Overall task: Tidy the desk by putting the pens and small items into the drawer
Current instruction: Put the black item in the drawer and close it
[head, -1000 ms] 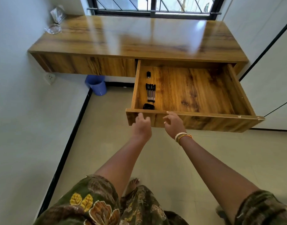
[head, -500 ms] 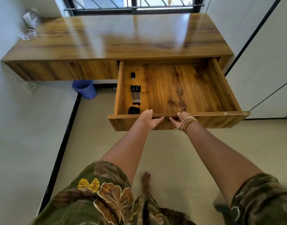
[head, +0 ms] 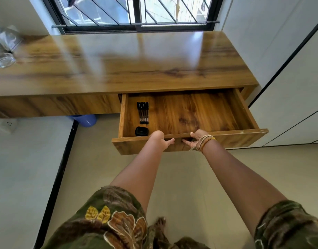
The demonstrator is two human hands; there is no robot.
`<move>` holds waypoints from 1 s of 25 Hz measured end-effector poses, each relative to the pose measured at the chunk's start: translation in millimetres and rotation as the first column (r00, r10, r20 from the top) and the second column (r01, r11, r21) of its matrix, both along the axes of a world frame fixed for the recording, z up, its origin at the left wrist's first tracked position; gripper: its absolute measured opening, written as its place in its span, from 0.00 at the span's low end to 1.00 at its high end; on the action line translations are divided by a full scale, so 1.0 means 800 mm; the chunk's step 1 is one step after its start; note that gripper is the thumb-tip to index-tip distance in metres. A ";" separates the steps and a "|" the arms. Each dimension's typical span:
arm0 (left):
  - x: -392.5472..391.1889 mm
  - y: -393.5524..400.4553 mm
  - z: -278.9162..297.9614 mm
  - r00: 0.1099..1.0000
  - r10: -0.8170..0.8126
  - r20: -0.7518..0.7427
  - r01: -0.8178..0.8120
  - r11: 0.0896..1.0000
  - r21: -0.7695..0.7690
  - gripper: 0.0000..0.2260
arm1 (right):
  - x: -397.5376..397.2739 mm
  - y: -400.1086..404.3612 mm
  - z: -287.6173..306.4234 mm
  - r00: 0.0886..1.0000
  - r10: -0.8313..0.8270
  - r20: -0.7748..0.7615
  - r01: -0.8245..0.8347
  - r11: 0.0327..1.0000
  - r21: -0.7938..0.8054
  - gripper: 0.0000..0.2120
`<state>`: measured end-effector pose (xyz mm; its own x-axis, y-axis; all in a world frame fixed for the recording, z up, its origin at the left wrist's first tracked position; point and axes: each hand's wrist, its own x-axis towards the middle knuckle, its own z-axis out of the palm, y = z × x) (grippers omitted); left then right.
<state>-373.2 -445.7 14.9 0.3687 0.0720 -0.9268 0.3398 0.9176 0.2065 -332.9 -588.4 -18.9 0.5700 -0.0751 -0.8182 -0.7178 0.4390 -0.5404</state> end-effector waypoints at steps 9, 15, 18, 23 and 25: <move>0.145 0.028 -0.018 0.996 -0.078 0.049 0.073 0.992 0.101 0.24 | 0.145 0.023 -0.008 0.999 0.041 0.020 -0.041 0.999 0.032 0.03; 0.233 0.047 -0.033 0.988 -0.073 0.137 0.052 0.988 0.147 0.24 | 0.233 0.040 0.001 0.997 0.050 0.050 -0.053 0.996 0.064 0.08; 0.258 0.056 -0.037 0.976 -0.062 0.207 0.031 0.988 0.150 0.28 | 0.263 0.035 0.009 0.997 0.054 0.062 -0.061 0.992 0.115 0.08; 0.286 0.060 -0.028 0.977 -0.036 0.209 0.008 0.991 0.137 0.26 | 0.298 0.042 0.016 0.997 0.058 0.046 -0.063 0.992 0.111 0.17; 0.297 0.059 -0.024 0.986 -0.027 0.165 0.006 0.991 0.130 0.24 | 0.307 0.046 0.008 1.000 0.009 0.023 -0.012 0.990 0.142 0.19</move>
<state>-135.6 -398.2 -3.9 0.5185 0.1797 -0.8360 0.3058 0.8741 0.3775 -87.5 -551.2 -12.6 0.5881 0.0476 -0.8074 -0.7115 0.5052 -0.4884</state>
